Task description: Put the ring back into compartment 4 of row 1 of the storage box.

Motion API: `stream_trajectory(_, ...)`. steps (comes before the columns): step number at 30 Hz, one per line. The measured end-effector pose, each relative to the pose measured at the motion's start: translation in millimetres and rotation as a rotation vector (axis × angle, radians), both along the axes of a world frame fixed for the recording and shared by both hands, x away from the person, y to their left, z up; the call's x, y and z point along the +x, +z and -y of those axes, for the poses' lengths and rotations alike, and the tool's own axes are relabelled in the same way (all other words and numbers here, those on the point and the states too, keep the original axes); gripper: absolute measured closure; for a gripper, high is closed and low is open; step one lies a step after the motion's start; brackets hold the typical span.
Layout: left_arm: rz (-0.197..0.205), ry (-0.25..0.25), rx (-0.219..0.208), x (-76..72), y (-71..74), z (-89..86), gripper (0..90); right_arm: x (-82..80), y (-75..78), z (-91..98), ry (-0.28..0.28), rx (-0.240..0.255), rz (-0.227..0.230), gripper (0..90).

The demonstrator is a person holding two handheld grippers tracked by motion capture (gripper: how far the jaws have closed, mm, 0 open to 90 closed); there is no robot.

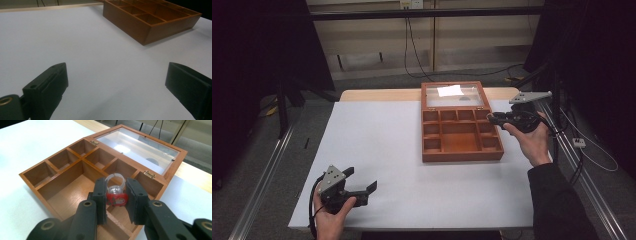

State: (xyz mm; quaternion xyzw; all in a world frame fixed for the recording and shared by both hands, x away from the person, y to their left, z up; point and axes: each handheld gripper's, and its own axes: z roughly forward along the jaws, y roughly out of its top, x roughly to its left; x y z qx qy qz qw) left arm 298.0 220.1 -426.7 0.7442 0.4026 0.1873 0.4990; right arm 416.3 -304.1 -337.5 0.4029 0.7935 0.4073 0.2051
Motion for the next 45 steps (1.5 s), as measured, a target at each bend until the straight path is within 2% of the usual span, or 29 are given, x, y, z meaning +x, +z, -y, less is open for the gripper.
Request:
stream_trajectory(10, 0.003, -0.014, 0.008, 0.2, 0.3, -0.6, 3.8, 15.5, 3.8, -1.8, -0.014, -0.002, 0.000, 71.3)
stream_trajectory(13, 0.003, -0.007, -0.006, 0.3, 0.1, 0.0, 3.8, 20.3, 3.3, -3.3, -0.021, 0.004, 0.001, 71.3)
stream_trajectory(23, -0.001, -0.013, 0.009, 0.4, -0.1, -0.9, 3.8, 32.3, 1.8, -8.9, -0.017, -0.015, -0.005, 71.3)
stream_trajectory(27, -0.004, -0.009, 0.002, 0.5, -0.6, -0.4, 3.8, 36.5, 2.4, -8.7, -0.027, -0.017, -0.002, 71.3)
stream_trajectory(45, -0.006, -0.008, 0.017, 0.4, -0.8, -1.0, 4.1, 53.3, -9.4, -14.7, -0.045, -0.032, -0.030, 71.3)
